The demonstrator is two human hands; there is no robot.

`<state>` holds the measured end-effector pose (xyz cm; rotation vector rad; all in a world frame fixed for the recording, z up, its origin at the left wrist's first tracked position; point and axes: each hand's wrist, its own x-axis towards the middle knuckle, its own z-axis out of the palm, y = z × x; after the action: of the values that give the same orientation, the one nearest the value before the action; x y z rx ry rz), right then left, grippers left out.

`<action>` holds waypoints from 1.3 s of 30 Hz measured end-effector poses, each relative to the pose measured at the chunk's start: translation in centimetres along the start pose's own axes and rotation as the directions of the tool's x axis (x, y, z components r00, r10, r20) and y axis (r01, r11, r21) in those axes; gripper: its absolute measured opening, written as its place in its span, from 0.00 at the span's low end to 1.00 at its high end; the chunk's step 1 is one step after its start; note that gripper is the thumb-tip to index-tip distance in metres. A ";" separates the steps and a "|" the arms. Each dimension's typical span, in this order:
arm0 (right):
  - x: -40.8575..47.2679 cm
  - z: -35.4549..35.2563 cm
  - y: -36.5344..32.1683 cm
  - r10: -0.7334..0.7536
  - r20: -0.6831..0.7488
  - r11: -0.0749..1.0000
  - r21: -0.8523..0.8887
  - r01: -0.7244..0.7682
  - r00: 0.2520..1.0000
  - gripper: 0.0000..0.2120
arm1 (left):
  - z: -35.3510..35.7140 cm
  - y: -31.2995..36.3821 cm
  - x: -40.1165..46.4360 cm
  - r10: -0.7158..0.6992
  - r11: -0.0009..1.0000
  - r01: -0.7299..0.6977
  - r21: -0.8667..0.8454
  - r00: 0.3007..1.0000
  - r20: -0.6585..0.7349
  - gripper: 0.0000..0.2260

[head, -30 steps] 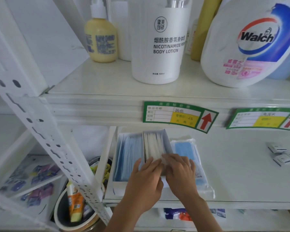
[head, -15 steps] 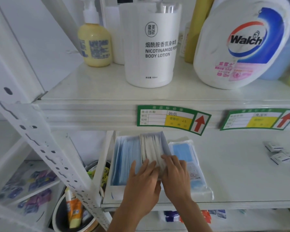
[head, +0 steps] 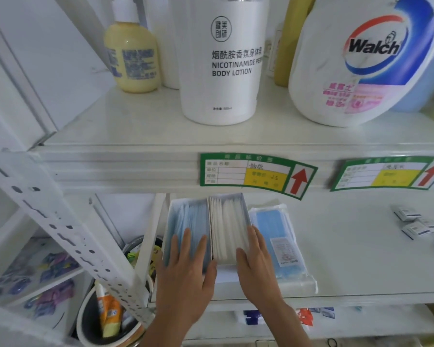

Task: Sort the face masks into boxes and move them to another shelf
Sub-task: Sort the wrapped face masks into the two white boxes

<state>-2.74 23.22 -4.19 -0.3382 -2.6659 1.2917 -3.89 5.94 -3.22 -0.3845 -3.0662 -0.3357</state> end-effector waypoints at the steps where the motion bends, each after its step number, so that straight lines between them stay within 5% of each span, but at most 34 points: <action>1: 0.0 0.0 0.0 0.006 0.001 1.000 0.021 -0.006 1.000 0.28 | 0.2 -0.2 0.2 0.012 1.000 -0.012 -0.006 1.000 -0.003 0.31; 11: 0.0 -0.8 0.1 -0.037 0.093 0.996 0.079 0.030 0.995 0.31 | 1.6 -2.6 1.8 0.276 0.961 -0.277 -0.024 0.960 -0.048 0.24; 23: -0.6 -0.2 0.2 -0.023 -0.001 0.992 0.124 0.023 1.000 0.30 | 1.4 -2.5 1.8 0.369 0.929 -0.366 0.053 0.926 -0.077 0.22; 27: -0.5 -0.3 0.3 0.081 -0.044 0.961 0.267 -0.067 0.996 0.34 | 0.8 -2.7 1.6 0.288 0.910 -0.346 -0.230 0.924 -0.250 0.26; 30: 0.4 -1.0 0.6 0.228 -0.044 0.908 0.370 -0.196 0.973 0.19 | -0.2 -2.9 1.9 -0.006 0.771 -0.232 -0.594 0.928 -0.372 0.27; 32: 1.2 -1.4 0.6 0.263 0.002 0.916 0.314 -0.251 0.965 0.10 | -0.3 -3.2 2.4 -0.207 0.700 -0.069 -0.711 0.933 -0.294 0.27; 35: 1.7 -1.4 0.2 0.285 0.050 0.928 0.236 -0.289 0.957 0.08 | -0.1 -3.8 3.3 -0.440 0.438 0.342 -0.831 0.888 0.134 0.26; 37: 1.6 -1.2 -0.2 0.323 0.082 0.911 0.244 -0.333 0.943 0.10 | 0.2 -4.1 3.3 -0.454 0.225 0.516 -0.827 0.806 0.380 0.24; 39: 1.5 -1.1 -0.4 0.371 0.140 0.870 0.293 -0.396 0.918 0.13 | 0.5 -4.4 2.9 -0.411 0.157 0.551 -0.820 0.791 0.452 0.23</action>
<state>-3.96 24.21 -3.14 -0.8182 -2.4686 1.8518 -7.75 2.56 -4.42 0.7079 -2.5356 -2.2260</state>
